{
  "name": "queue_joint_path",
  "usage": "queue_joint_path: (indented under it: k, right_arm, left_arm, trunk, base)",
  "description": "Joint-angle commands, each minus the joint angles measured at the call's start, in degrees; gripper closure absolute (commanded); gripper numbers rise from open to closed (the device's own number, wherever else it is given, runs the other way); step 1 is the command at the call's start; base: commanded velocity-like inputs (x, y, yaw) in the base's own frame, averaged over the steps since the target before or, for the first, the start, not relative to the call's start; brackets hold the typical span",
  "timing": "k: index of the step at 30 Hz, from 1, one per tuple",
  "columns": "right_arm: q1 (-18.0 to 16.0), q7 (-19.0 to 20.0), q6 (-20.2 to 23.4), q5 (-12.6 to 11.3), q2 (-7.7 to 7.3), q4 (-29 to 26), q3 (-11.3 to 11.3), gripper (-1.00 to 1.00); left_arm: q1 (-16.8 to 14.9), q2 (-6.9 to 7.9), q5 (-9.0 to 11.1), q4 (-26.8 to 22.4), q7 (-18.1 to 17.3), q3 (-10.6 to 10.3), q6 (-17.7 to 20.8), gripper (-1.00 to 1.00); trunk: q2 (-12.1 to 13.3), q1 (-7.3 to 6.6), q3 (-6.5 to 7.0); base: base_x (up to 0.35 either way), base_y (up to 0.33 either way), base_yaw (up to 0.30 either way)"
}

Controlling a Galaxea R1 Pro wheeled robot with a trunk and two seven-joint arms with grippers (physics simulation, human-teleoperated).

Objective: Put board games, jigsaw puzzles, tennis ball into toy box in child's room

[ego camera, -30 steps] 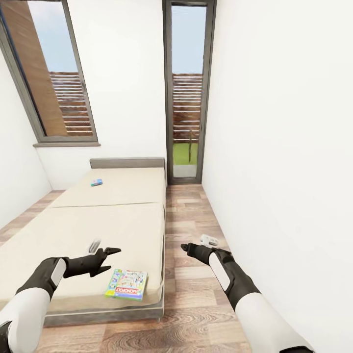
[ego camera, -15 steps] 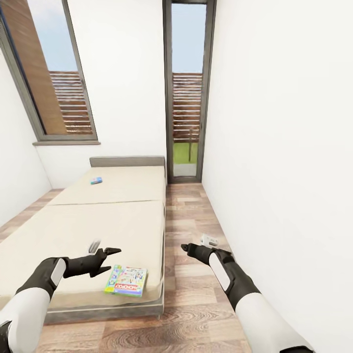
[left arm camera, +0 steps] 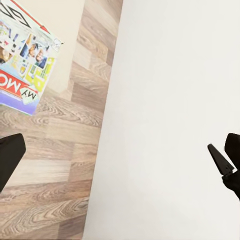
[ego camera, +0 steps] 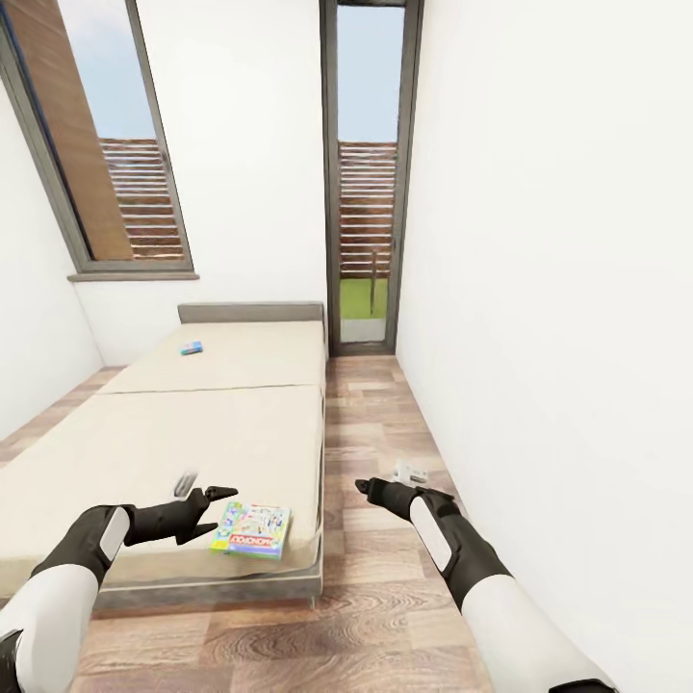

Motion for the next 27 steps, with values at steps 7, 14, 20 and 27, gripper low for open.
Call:
queue_joint_path:
  k: [7,14,20,27]
  right_arm:
    - [-0.03,0.07,0.24,-0.05,-0.06,-0.02,-0.02,-1.0]
    - [-0.03,0.07,0.2,-0.04,-0.06,-0.01,0.0,-1.0]
    - [-0.03,0.07,0.19,-0.03,-0.03,-0.01,0.0,-1.0]
    - [-0.03,0.07,0.18,-0.08,-0.06,0.04,-0.01,-1.0]
  left_arm:
    - [-0.04,-0.11,-0.2,-0.01,-0.06,0.21,0.32,-1.0]
    - [-0.04,-0.11,-0.22,-0.01,0.2,0.19,0.16,-1.0]
    - [0.0,-0.05,-0.24,-0.01,0.28,0.19,-0.35,-1.0]
    - [0.12,-0.03,-0.22,-0.01,0.29,0.24,-0.52,-1.0]
  trunk:
    - [-2.85,1.54,-1.32]
    - [-5.66,3.08,-2.58]
    - [-8.07,4.39,-3.65]
    - [-10.88,5.93,-4.91]
  base:
    - [-0.005,0.0,0.0]
    - [0.0,0.0,0.0]
    - [0.0,0.0,0.0]
    - [0.0,0.0,0.0]
